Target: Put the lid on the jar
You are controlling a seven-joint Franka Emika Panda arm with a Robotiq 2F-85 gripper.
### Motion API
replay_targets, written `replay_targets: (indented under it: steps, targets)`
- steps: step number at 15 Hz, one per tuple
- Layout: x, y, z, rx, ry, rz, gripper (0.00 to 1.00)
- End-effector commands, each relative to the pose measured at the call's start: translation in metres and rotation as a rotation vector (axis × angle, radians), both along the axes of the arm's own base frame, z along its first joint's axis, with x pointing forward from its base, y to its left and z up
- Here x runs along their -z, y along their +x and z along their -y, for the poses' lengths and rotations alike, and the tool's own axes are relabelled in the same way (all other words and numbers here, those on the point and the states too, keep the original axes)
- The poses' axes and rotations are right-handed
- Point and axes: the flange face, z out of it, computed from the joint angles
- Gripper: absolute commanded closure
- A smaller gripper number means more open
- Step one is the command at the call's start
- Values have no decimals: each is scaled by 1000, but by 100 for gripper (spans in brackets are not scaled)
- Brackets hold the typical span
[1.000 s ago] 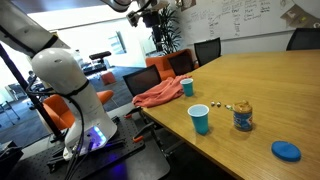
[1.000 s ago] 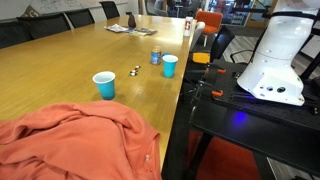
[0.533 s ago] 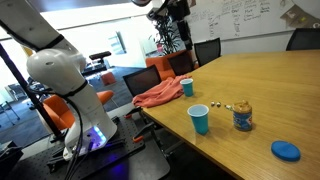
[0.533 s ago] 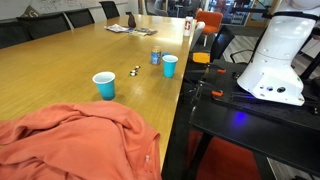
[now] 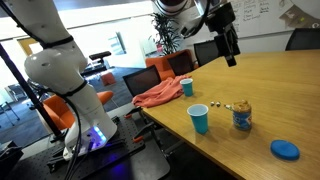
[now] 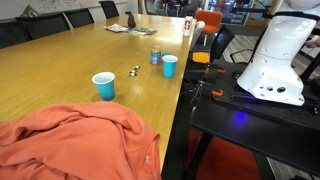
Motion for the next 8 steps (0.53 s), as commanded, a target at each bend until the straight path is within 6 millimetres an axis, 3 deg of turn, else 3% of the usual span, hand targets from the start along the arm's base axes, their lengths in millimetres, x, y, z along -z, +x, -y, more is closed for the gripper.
replay_targets:
  steps: [1,2,4,8]
  targets:
    - [31,23,23,85,-3,-32,0]
    - [21,7,18,46,-2,-16,0]
    - [34,10,22,51,-1,-37,0]
    - [29,10,22,51,-4,-28,0]
